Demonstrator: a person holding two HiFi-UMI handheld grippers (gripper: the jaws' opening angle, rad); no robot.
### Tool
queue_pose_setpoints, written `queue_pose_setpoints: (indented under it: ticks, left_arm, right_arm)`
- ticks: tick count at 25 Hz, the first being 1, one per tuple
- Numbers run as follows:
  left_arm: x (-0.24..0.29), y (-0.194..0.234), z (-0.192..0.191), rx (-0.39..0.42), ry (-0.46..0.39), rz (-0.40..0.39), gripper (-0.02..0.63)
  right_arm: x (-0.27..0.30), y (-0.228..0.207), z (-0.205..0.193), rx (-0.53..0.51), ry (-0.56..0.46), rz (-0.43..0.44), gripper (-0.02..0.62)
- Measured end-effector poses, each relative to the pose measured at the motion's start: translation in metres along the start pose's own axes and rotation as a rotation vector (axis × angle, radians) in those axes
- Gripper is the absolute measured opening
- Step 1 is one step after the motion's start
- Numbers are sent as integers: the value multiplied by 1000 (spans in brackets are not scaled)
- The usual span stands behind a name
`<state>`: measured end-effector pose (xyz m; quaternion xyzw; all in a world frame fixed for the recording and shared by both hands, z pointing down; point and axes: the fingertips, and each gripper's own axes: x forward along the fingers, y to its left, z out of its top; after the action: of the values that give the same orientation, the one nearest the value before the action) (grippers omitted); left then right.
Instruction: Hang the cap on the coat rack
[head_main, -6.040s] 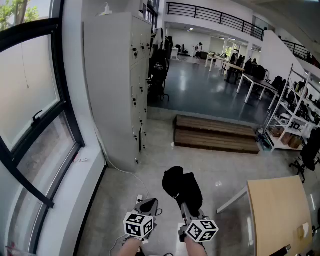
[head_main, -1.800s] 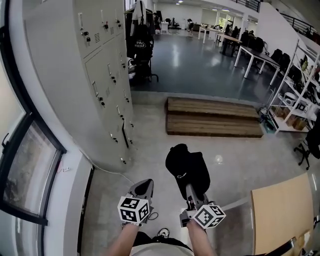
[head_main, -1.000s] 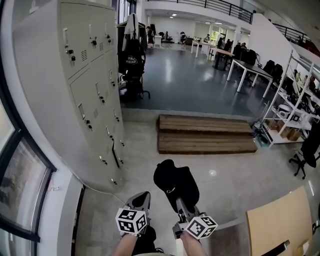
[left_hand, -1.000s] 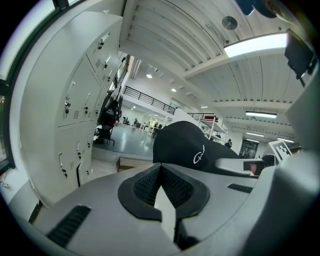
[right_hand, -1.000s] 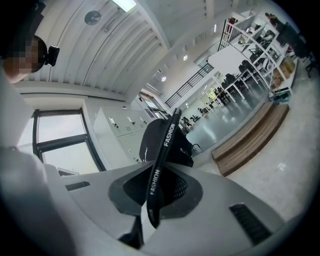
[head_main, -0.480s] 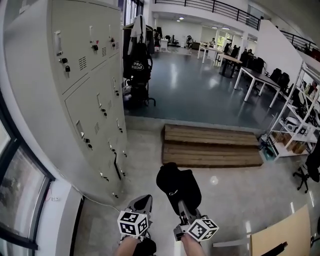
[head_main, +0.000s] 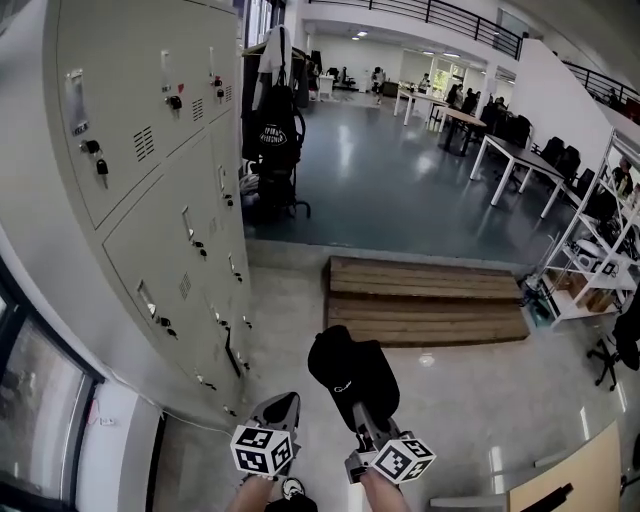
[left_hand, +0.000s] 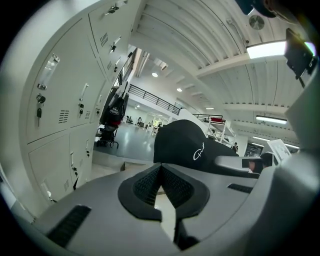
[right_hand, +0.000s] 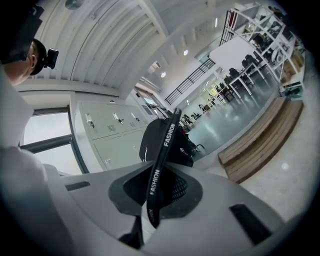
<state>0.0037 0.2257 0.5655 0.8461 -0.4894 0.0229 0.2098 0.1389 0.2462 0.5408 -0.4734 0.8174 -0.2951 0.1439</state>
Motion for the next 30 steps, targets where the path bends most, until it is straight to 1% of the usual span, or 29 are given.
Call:
queue_pose_setpoints:
  ticks: [9,15,22,30]
  left_arm:
    - [44,30,26,17,8,-33,5]
    - [57,34,37,29,4,-53,5]
    - [70,54,60,40,-40,-23,5]
    - [125,80,81,50,-48,14,5]
  right_arm:
    - [48,-12,14,-5,-19,-28,19]
    - [64,-13,26,-16,-34,-32,18]
    - [97,-13,36,-16,-38,16,18]
    - [160,-45,59,-4,-29,56,18]
